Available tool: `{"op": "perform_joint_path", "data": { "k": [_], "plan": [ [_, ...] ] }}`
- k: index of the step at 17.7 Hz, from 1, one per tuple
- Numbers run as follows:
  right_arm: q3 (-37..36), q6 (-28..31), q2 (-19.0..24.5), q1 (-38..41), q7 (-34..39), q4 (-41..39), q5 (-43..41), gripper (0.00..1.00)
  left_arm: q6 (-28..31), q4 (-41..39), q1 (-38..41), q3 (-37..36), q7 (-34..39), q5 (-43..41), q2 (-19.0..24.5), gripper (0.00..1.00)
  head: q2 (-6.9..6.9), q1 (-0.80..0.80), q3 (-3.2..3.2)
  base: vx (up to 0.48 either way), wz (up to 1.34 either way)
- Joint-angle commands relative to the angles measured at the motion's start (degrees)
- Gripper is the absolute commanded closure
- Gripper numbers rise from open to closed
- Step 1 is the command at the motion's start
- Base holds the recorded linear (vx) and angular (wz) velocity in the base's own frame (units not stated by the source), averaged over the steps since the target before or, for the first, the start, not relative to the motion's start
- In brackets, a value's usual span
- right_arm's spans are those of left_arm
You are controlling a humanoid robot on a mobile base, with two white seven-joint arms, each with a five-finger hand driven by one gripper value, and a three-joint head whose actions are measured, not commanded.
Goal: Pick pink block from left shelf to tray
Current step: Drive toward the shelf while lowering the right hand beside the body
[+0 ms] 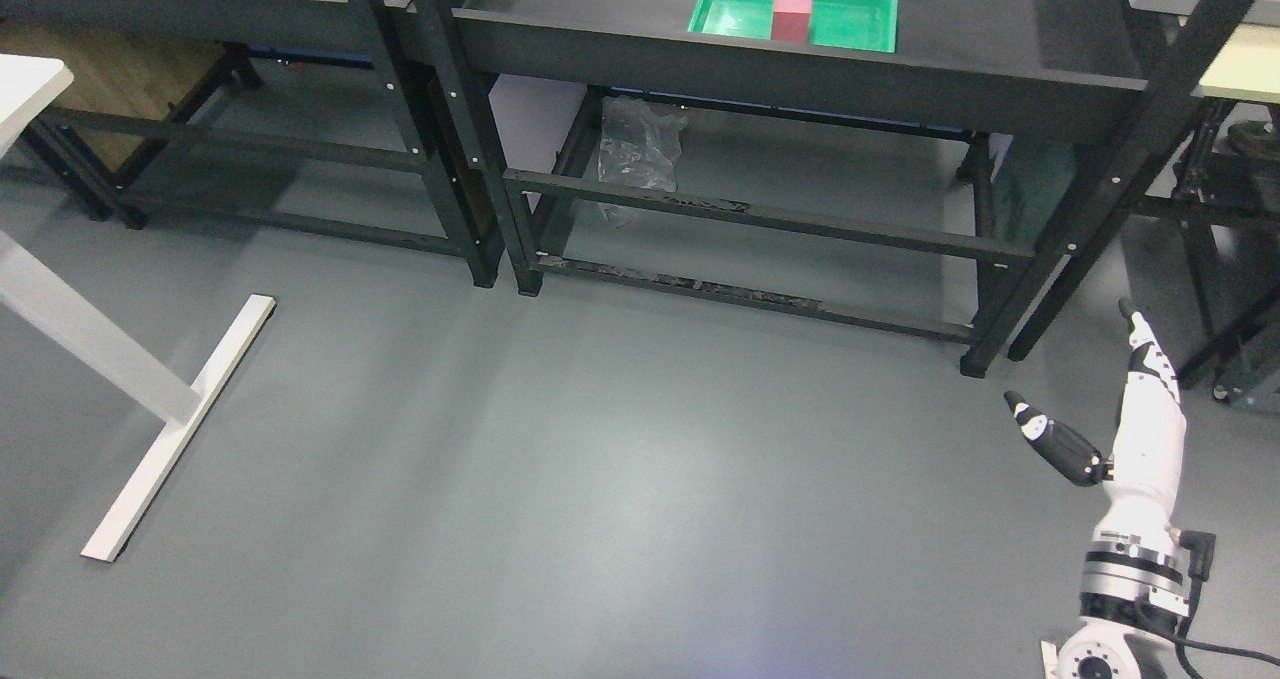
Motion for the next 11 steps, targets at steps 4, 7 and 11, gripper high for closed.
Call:
{"op": "perform_joint_path", "data": {
  "k": [4,7,11],
  "plan": [
    [2.6,0.8,-0.9,-1.4,0.8,-0.4,13.5,0.01,0.0,0.0,0.5,0.0,0.0,-0.1,1.0,0.0,0.0,0.0,0.0,0.097,0.33],
    [2.6,0.9,-0.9,-2.2,0.9,-0.3,13.5,0.01,0.0,0.0,0.5,0.0,0.0,-0.1,1.0,0.0,0.0,0.0,0.0,0.13,0.25],
    [2.6,2.3,-1.0,-2.3,0.9,-0.1,13.5,0.01,0.0,0.0,0.5,0.0,0.0,-0.1,1.0,0.0,0.0,0.0,0.0,0.163,0.1]
  ]
}}
